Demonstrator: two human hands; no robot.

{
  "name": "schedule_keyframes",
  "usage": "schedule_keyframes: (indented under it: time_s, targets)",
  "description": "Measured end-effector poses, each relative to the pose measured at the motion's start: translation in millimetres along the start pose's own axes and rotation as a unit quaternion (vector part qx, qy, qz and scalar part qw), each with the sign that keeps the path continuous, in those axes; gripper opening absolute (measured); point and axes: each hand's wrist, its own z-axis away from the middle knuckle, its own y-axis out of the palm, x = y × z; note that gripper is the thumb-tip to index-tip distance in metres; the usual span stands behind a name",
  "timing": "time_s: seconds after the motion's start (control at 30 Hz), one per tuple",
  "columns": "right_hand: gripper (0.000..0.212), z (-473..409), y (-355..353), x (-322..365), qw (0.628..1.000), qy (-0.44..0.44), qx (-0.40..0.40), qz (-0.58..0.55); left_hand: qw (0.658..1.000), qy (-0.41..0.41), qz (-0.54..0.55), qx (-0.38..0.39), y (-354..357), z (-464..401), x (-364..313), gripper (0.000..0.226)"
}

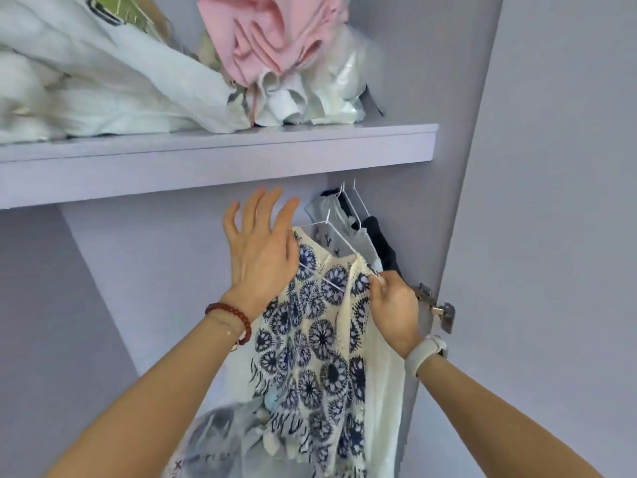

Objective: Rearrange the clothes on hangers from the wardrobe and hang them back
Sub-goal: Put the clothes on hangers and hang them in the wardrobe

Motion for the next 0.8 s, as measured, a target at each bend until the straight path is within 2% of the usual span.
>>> schedule_keyframes:
  time_s: [0.17,0.27,0.4,0.6,0.8]
  targets:
    - [0.022,-57.6,30.9,6.3,0.998,0.022,0.003,-0.056,0.990,-0.021,-0.129,0.051,31.5,-31.5,0.7,0.060]
    - [0.023,-86.3,50.6,11.2,0.996,0.032,-0.010,-0.084,0.983,-0.013,-0.177,0.039,45.0,-28.8,7.1,0.068]
    - [0.024,-117.7,76.4,13.9,0.991,0.068,-0.013,-0.116,0.978,-0.010,-0.208,0.015,52.9,-27.8,11.0,0.070]
    - [0.023,-139.7,94.0,9.0,0.988,0.121,0.012,-0.091,0.972,-0.016,-0.233,0.006,59.5,-28.7,14.1,0.071]
    - [0.022,-131.0,100.7,-17.8,0.992,0.066,0.061,-0.086,0.971,-0.017,-0.239,0.001,63.6,-29.1,15.6,0.071]
